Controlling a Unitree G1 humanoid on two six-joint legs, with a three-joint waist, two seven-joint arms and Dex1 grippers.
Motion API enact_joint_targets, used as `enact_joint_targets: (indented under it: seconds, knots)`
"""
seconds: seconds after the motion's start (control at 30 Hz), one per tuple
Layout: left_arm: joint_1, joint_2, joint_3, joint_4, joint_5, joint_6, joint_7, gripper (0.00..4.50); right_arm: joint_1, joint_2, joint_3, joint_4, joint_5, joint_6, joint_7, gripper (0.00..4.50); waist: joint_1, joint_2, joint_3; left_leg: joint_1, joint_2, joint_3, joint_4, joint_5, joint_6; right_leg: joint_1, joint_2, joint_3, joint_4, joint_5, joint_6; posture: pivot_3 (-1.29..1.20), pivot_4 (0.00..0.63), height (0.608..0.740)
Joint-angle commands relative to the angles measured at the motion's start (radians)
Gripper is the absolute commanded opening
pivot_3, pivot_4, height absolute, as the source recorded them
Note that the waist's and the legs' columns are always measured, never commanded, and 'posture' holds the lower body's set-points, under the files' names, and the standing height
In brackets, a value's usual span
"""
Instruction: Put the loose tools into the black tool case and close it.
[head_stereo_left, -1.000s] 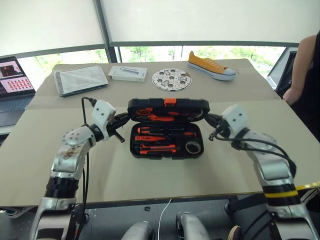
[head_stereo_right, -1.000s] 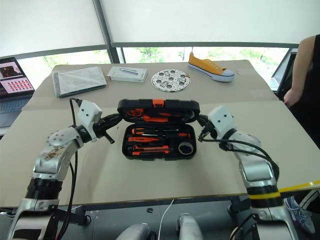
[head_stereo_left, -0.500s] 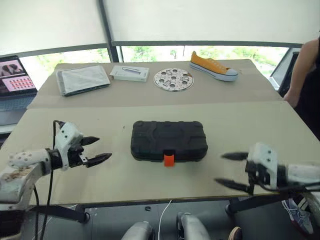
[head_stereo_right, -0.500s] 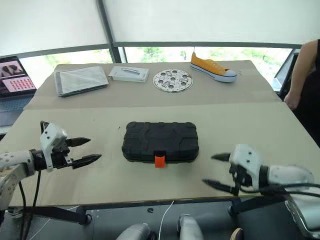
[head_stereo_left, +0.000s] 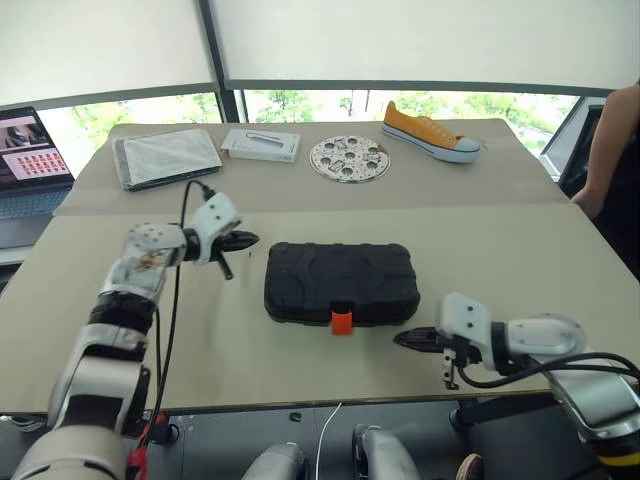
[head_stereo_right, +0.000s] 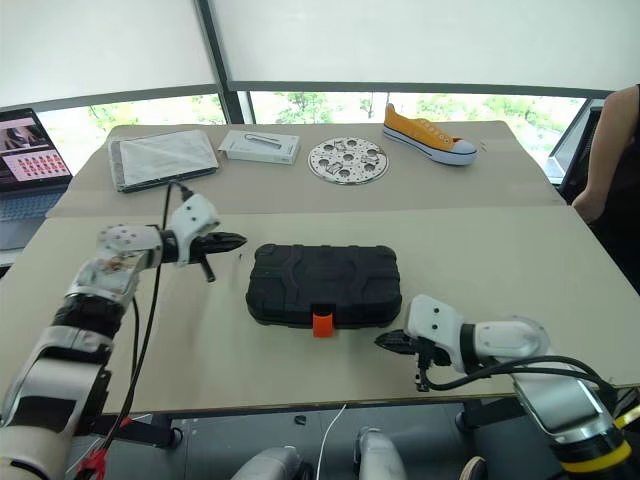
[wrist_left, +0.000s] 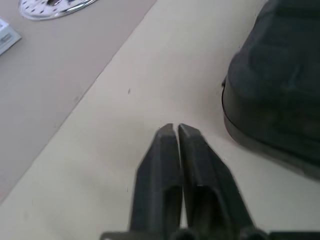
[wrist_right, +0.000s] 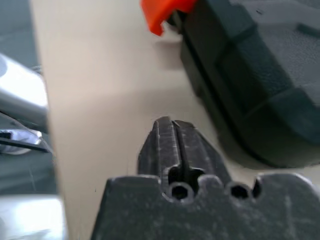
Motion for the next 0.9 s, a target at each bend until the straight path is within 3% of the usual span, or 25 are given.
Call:
enact_joint_targets:
  seconds: [0.03, 0.23, 0.4, 0.57, 0.7, 0.77, 0.9]
  knots:
    - [-0.055, -0.011, -0.055, 0.111, 0.103, -0.155, 0.034, 0.08, -0.06, 0.029, 0.024, 0.04, -0.071, -0.024, -0.057, 0.04, -0.005, 0.0, 0.0, -0.001, 0.0, 0.0, 0.0, 0.0, 0.0, 0.0, 0.0, 0.0, 0.0, 0.0, 0.0, 0.0, 0.15, 0.737]
    - [-0.019, -0.007, -0.092, 0.091, 0.112, -0.319, -0.128, 0.08, -0.164, 0.075, -0.001, 0.203, -0.191, -0.052, -0.198, 0.04, -0.005, 0.0, 0.0, -0.005, 0.0, 0.001, 0.003, 0.0, 0.0, -0.006, 0.0, 0.002, 0.002, 0.0, 0.0, 0.0, 0.15, 0.737]
    - [0.042, 0.045, -0.045, -0.075, 0.027, -0.249, -0.275, 0.08, -0.147, 0.051, -0.046, 0.213, -0.155, -0.061, -0.163, 0.04, -0.003, 0.0, 0.0, -0.01, 0.0, 0.001, 0.005, 0.0, 0.001, -0.01, 0.0, 0.001, 0.002, 0.0, 0.0, 0.0, 0.15, 0.737]
    - [0.011, 0.081, 0.063, -0.26, -0.148, 0.051, -0.372, 0.08, -0.053, 0.003, -0.147, 0.078, -0.003, 0.022, -0.06, 0.04, 0.001, 0.0, 0.0, -0.019, -0.001, -0.002, 0.013, -0.001, 0.002, -0.014, 0.0, 0.0, 0.003, 0.001, 0.0, 0.0, 0.15, 0.737]
    - [0.024, 0.142, 0.07, -0.507, -0.324, 0.393, -0.522, 0.08, 0.036, -0.027, -0.207, -0.048, 0.121, 0.115, -0.008, 0.04, -0.005, 0.0, 0.0, -0.02, -0.001, -0.002, 0.015, -0.001, 0.003, -0.014, 0.0, 0.0, 0.003, 0.002, 0.002, 0.0, 0.15, 0.737]
    - [0.026, 0.121, 0.064, -0.607, -0.387, 0.512, -0.512, 0.08, 0.074, -0.028, -0.212, -0.099, 0.152, 0.138, -0.005, 0.04, -0.008, 0.0, 0.0, -0.019, 0.0, -0.002, 0.015, -0.001, 0.003, -0.014, 0.0, 0.001, 0.004, 0.002, 0.002, 0.0, 0.15, 0.737]
    - [0.07, -0.011, -0.026, -0.637, -0.291, 0.446, -0.371, 0.08, 0.089, 0.0, -0.19, -0.138, 0.154, 0.149, -0.046, 0.04, -0.003, 0.001, 0.0, -0.012, 0.0, -0.002, 0.014, -0.002, 0.003, -0.007, 0.001, 0.001, 0.003, 0.002, 0.002, 0.0, 0.15, 0.737]
